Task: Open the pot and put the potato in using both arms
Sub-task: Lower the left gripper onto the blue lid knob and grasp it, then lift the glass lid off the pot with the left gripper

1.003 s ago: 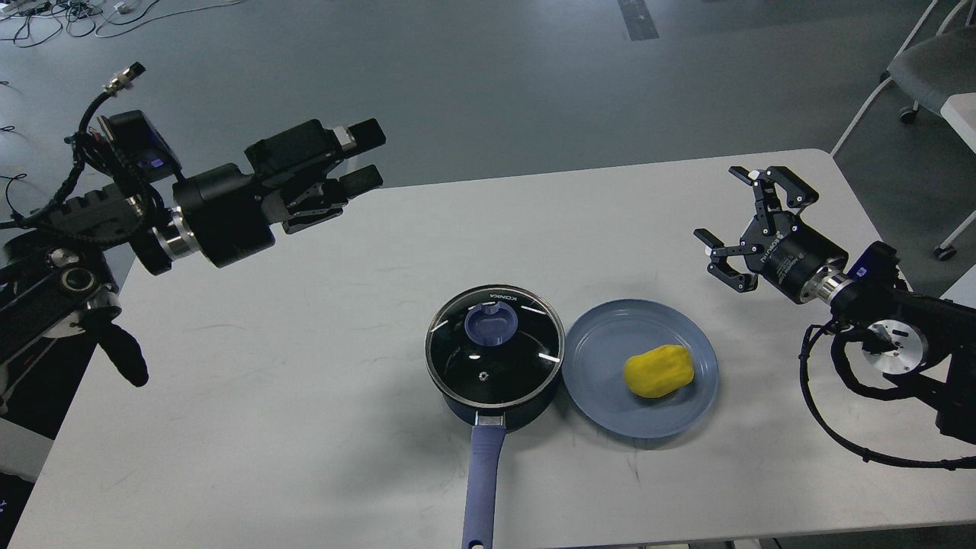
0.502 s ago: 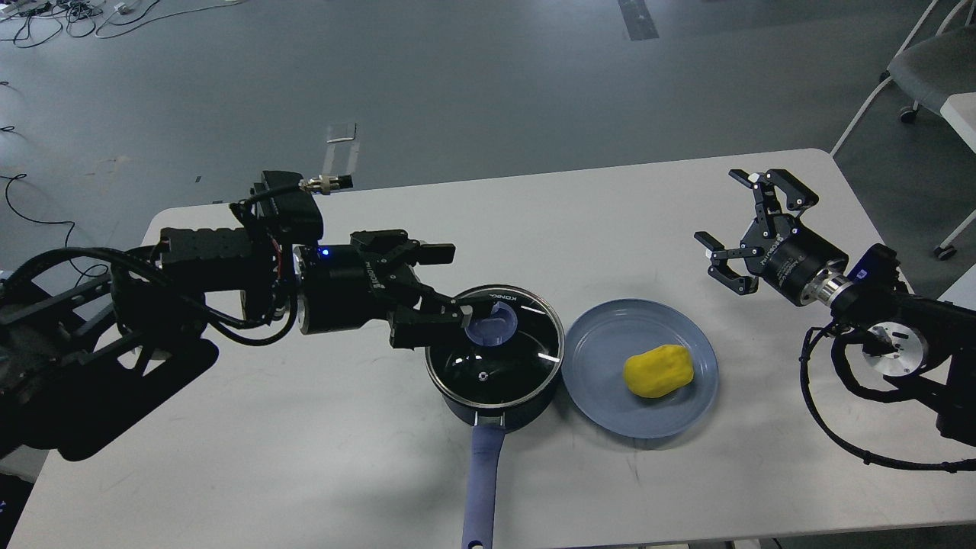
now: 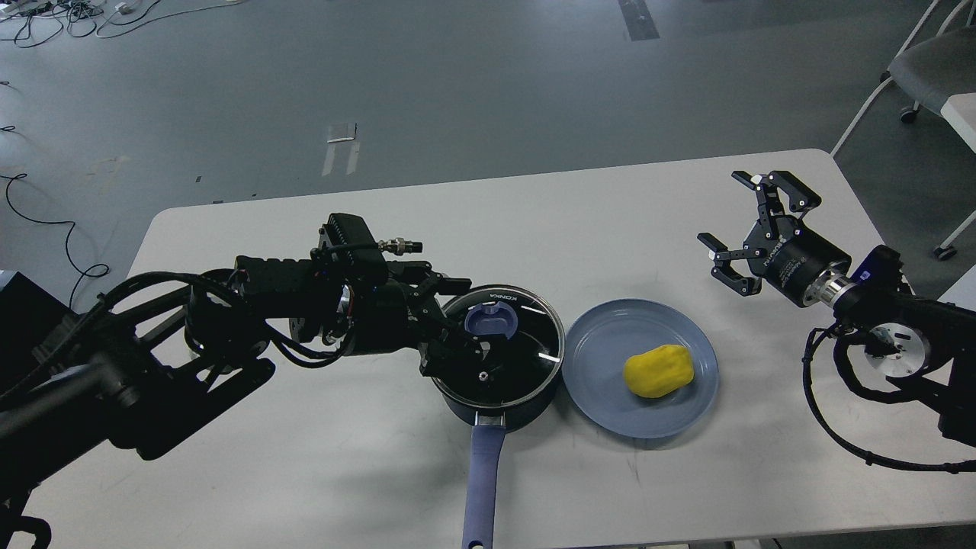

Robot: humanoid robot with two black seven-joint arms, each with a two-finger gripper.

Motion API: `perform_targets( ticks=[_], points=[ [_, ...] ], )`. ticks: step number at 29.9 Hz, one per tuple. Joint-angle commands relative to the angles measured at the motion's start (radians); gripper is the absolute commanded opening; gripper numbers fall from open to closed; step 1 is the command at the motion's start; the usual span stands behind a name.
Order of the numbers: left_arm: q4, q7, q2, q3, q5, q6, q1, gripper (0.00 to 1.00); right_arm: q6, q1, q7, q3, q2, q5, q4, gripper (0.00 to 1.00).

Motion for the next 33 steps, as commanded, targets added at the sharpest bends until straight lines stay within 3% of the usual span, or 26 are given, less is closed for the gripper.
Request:
perform_targets(
  ticks=[1,13,18,26,33],
  points=[
    [0.002,0.0,-0.008,0.002,0.003,-0.001,0.012,0.97,0.0,0.001,0.0,0.0,0.0,0.0,0.0,1.0],
    [0.046,0.0,-0.046,0.003,0.026,0.001,0.014,0.89,0.0,0.003,0.0,0.0,0.0,0.001,0.002,1.0],
    [0.052,0.0,-0.049,0.003,0.032,0.001,0.014,0.8,0.0,0.003,0.0,0.0,0.0,0.001,0.002,1.0],
    [0.06,0.0,-0.057,0.002,0.069,0.001,0.014,0.52,0.0,0.001,0.0,0.0,0.0,0.001,0.002,1.0],
    [0.055,0.0,-0.048,-0.001,0.069,0.001,0.002,0.39,0.0,0.003,0.0,0.0,0.0,0.0,0.002,1.0]
  ],
)
